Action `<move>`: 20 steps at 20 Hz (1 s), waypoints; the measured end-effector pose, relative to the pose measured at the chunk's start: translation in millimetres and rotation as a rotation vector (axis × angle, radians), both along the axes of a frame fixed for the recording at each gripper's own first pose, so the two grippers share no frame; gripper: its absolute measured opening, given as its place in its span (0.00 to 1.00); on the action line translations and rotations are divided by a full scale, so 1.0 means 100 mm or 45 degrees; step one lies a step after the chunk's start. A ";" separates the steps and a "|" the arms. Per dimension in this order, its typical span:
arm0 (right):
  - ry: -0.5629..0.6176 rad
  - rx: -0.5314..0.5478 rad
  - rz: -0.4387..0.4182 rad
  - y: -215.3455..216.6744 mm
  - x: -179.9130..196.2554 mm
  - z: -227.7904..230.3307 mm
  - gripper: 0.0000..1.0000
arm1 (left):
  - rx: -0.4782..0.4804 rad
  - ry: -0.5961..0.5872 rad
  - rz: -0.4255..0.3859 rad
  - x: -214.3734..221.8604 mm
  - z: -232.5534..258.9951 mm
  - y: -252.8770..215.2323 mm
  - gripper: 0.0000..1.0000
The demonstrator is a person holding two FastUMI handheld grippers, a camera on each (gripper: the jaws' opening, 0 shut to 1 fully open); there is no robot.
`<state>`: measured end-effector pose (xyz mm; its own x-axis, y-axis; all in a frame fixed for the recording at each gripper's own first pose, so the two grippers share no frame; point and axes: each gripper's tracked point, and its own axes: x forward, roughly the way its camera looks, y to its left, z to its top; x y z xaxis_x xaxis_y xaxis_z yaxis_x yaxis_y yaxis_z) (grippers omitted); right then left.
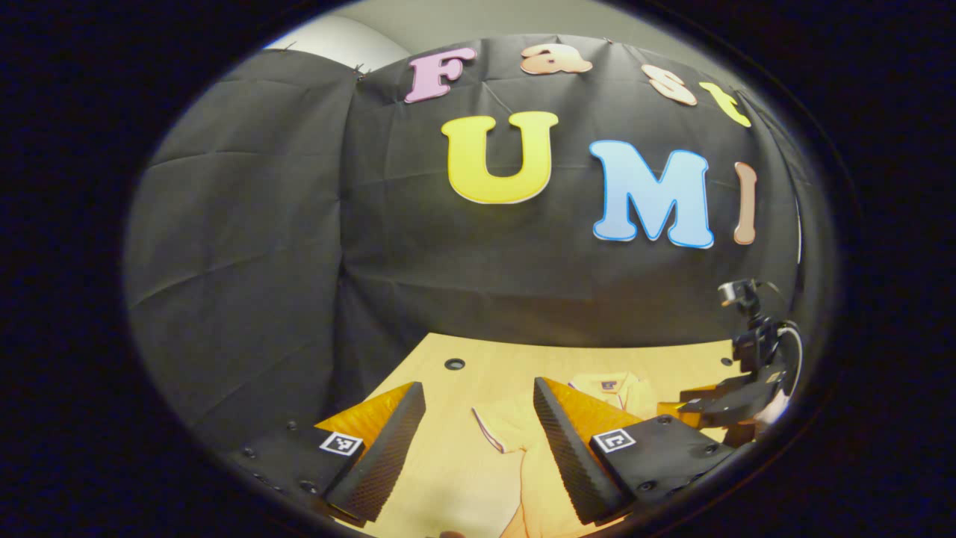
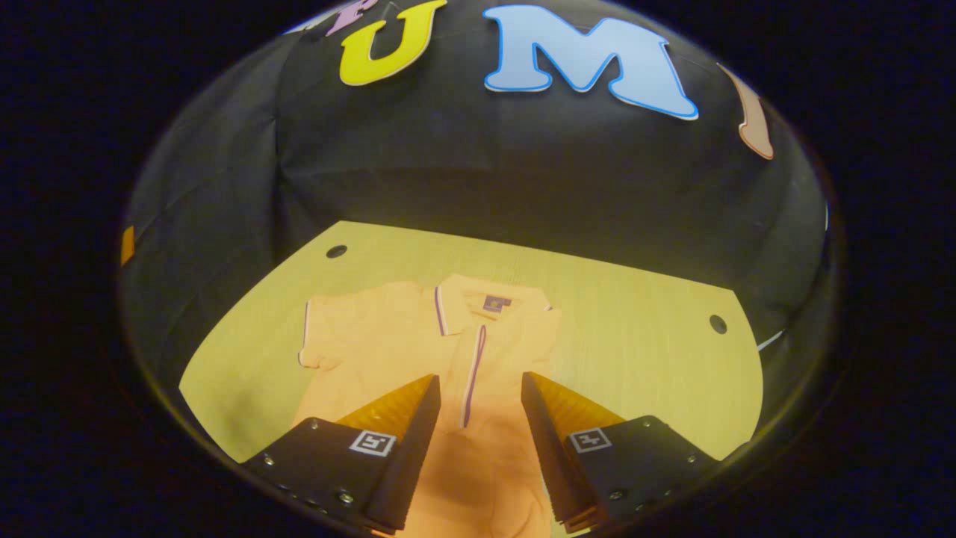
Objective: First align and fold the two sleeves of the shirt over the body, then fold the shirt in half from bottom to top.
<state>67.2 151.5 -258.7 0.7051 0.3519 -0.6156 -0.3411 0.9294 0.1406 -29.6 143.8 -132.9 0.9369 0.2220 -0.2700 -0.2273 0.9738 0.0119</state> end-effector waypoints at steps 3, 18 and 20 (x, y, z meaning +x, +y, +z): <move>-0.055 0.056 -0.074 -0.20 -0.13 0.26 0.69 | -0.029 0.059 -0.074 0.22 -0.30 -0.11 0.96; -0.097 0.065 -0.431 -1.40 -1.24 0.65 0.69 | -0.099 0.437 -0.121 1.19 -2.19 -0.06 0.96; -0.070 0.057 -0.483 -1.51 -1.40 0.60 0.69 | -0.085 0.486 -0.116 1.24 -2.43 -0.02 0.96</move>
